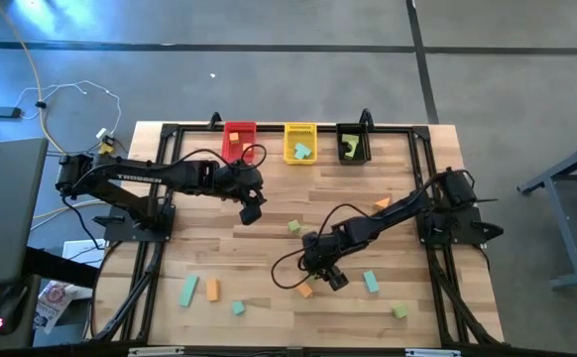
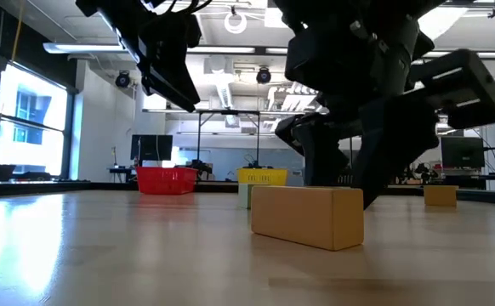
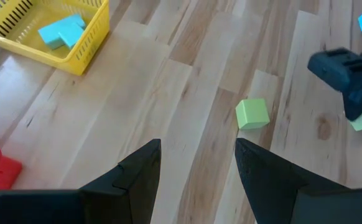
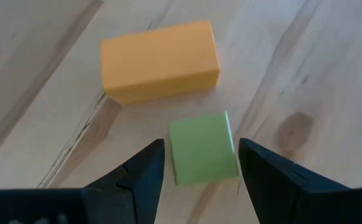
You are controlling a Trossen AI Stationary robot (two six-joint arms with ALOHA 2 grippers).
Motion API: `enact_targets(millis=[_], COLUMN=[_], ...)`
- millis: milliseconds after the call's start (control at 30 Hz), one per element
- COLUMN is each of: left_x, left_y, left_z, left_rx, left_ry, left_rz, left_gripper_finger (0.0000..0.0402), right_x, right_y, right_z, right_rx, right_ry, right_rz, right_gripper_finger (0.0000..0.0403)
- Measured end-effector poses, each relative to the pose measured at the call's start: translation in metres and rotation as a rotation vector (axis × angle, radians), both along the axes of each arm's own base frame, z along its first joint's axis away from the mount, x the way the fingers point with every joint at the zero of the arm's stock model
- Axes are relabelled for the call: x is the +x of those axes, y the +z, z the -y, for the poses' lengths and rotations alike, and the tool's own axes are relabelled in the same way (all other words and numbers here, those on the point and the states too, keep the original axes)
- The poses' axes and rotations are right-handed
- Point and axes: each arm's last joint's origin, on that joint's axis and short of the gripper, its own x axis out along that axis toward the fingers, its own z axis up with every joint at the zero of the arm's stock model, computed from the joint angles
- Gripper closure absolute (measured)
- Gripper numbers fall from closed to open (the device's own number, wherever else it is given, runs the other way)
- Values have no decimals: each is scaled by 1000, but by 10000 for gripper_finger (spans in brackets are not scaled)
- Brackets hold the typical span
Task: Sort & place blocks by color
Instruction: Put the green block into the black bin
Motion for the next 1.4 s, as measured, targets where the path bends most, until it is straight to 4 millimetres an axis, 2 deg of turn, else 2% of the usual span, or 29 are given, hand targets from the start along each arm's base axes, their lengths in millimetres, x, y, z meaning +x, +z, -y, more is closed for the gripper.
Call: enact_targets(millis=[233, 433, 667, 833, 1100, 1400], left_x=[0, 0, 0, 0, 0, -1], left_y=[0, 0, 0, 0, 0, -1], left_z=[0, 0, 0, 0, 0, 0], left_rx=[2, 11, 13, 14, 17, 13], left_ry=[2, -8, -12, -12, -18, -21], left_rz=[0, -4, -5, -6, -12, -18], left_gripper_finger=[210, 210, 210, 210, 210, 210], right_x=[2, 2, -1, -6, -15, -32], right_y=[-7, -7, -2, 15, 48, 73], right_z=[-2, -1, 6, 18, 51, 115], right_rx=[-12, -16, -78, -182, -382, -603], right_ry=[-21, -33, -106, -220, -461, -862], right_rz=[-2, 0, -23, -3, 63, 66], right_gripper_finger=[218, 295, 297, 297, 297, 297])
